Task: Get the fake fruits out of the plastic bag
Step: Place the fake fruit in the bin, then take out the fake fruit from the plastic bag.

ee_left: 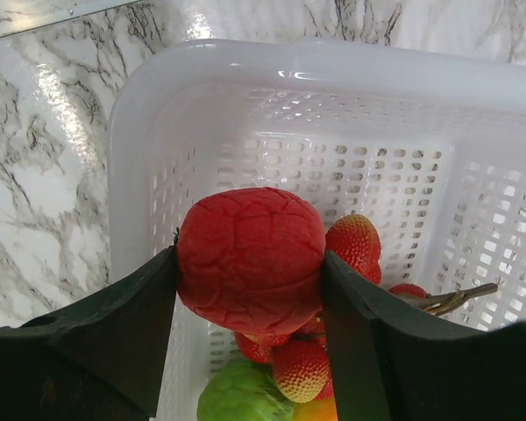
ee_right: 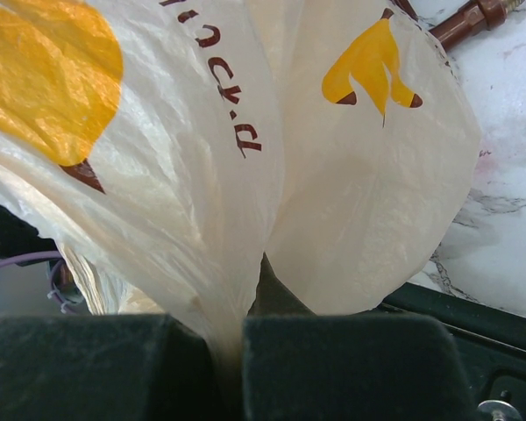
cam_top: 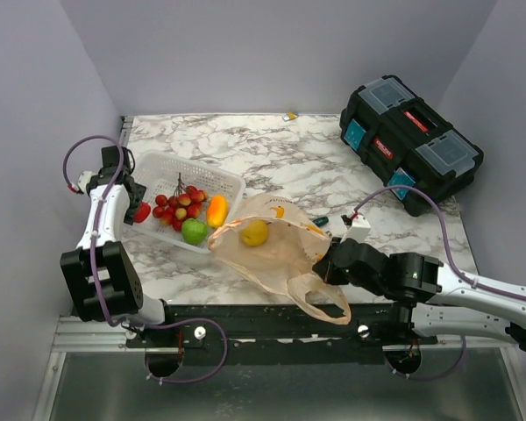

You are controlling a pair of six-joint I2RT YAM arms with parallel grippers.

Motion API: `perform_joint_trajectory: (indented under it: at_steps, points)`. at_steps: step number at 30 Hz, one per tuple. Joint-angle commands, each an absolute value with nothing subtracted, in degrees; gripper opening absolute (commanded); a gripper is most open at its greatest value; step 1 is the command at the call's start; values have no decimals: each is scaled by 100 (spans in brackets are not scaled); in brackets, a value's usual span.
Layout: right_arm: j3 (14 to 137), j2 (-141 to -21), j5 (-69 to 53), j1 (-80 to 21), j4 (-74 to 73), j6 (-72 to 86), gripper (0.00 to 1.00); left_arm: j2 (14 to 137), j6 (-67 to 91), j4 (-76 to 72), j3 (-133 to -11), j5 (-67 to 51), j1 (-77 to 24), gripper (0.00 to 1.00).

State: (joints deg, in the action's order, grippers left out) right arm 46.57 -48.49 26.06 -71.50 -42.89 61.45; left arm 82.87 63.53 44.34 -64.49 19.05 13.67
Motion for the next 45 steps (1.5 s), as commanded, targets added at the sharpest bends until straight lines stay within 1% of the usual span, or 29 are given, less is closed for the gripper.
perform_joint_trajectory:
  at_steps: [1,4,5,6,8,10,13,15,18,20,23,24,26,30,33,36,39,41,43,45]
  points:
    - [4782,-4868,2633,-7145,-4245,6143,1,8481,6401,4424,-6544,1494,1485,22]
    - [4742,-4796,2638,-7140,-4224,6161,1,8482,6372,4377,-6534,1450,1494,29]
    - [4734,-4779,2637,-7139,-4216,6161,1,8464,6364,4377,-6530,1456,1496,34]
    - [4734,-4772,2632,-7139,-4219,6162,1,8445,6371,4369,-6514,1461,1495,40]
    - [4744,-4766,2635,-7144,-4228,6162,1,8414,6363,4364,-6503,1460,1497,55]
    - [4753,-4779,2624,-7142,-4243,6161,1,8398,6321,4342,-6499,1435,1494,73]
    - [4780,-4805,2624,-7144,-4237,6145,1,8306,6260,4245,-6424,1308,1492,83]
    - [4793,-4812,2618,-7144,-4230,6139,1,8209,6185,4176,-6352,1225,1440,87]
    - [4802,-4828,2613,-7145,-4226,6127,1,7956,5995,4021,-6231,1099,1246,88]
    - [4809,-4858,2617,-7143,-4215,6117,1,7747,5729,3786,-6164,1014,1026,86]
    - [4819,-4927,2610,-7140,-4212,6118,1,7394,5232,3573,-6234,1122,469,85]
    - [4829,-4953,2607,-7145,-4210,6117,1,7275,4977,3388,-6236,980,295,85]
    - [4851,-5000,2601,-7138,-4210,6117,1,7008,4563,3009,-6217,456,22,84]
    - [4879,-5042,2619,-7140,-4225,6113,1,6263,4288,2266,-6019,-758,-469,84]
    - [4862,-5011,2635,-7143,-4236,6121,1,5389,4057,1065,-5372,-1590,-708,84]
    - [4803,-4964,2637,-7141,-4207,6124,1,4698,3999,-273,-4710,-2788,-738,85]
    - [4781,-4953,2644,-7145,-4197,6117,1,4720,4137,-953,-4696,-4275,-847,85]
    - [4784,-4965,2646,-7141,-4201,6099,1,4747,4370,-1715,-4569,-5069,-1051,84]
    - [4800,-4972,2663,-7145,-4218,6078,1,4677,4473,-2342,-4434,-5508,-1366,83]
    - [4808,-4975,2668,-7137,-4228,6075,1,4533,4251,-2433,-4423,-5652,-1736,83]
